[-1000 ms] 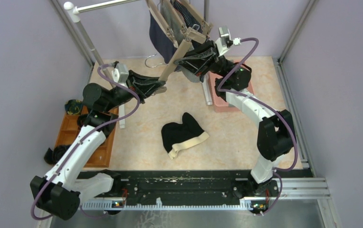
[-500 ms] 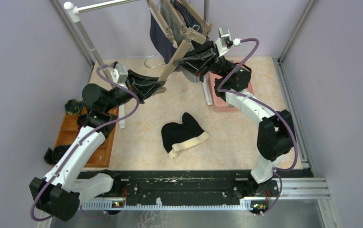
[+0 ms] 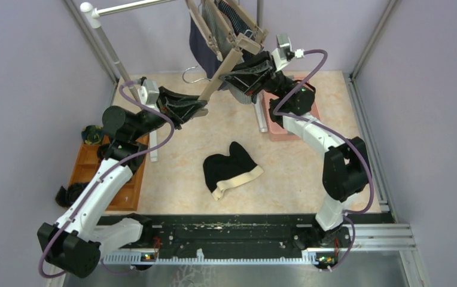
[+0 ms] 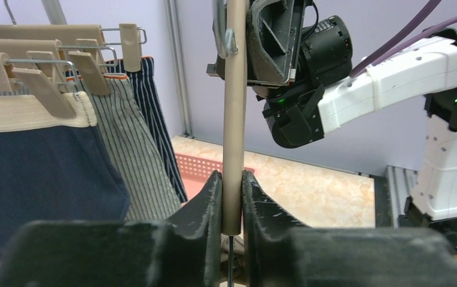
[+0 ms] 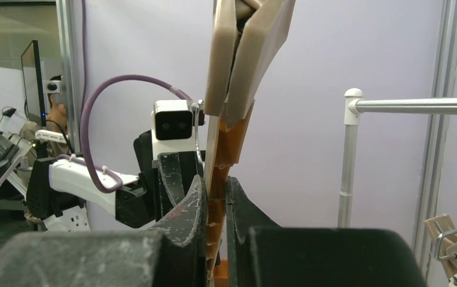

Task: Remove the underwear clipped to the hanger
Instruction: Remove the underwear from the hanger.

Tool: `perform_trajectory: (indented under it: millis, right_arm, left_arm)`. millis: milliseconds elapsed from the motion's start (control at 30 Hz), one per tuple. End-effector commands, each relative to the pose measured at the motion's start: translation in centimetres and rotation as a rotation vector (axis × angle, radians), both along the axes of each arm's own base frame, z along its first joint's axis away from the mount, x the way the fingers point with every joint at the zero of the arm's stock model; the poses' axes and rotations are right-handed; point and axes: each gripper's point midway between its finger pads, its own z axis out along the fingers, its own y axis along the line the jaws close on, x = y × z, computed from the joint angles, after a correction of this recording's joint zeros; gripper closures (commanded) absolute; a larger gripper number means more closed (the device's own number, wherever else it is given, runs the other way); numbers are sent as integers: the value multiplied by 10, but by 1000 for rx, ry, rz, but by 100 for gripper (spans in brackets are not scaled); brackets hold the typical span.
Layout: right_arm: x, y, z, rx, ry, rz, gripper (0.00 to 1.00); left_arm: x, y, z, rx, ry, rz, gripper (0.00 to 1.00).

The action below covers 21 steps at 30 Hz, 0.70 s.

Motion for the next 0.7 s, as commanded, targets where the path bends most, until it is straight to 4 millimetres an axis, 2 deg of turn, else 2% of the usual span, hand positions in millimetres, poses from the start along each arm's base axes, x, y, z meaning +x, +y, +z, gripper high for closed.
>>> perform_trajectory:
  millis: [0,33,233,500,600,633,667]
  right_arm:
    - [-9,-4,17,62,-48,-4,100]
    - [-9,-4,17,63,-49,-5,100]
    - [-9,-5,15,62,-45,-8,100]
    - [-4,-1,11,40,-23,-14,100]
    - [1,2,8,18,-10,-26,81]
    - [1,2,7,14,-10,-29,69]
    - [2,3,5,7,-7,-31,46]
  left_arm:
    - [-6,-2,11,-17,-44,-31,91]
    - [-6,-3,12,-16,-44,-34,100]
    - [-10,-1,20,-16,-72,-32,100]
    - [-22,18,44,-42,-135,71,100]
    - [-25,25,50,-39,-133,113,100]
    - [-25,27,50,-32,-121,124,100]
    - [-25,28,51,-25,-121,130,100]
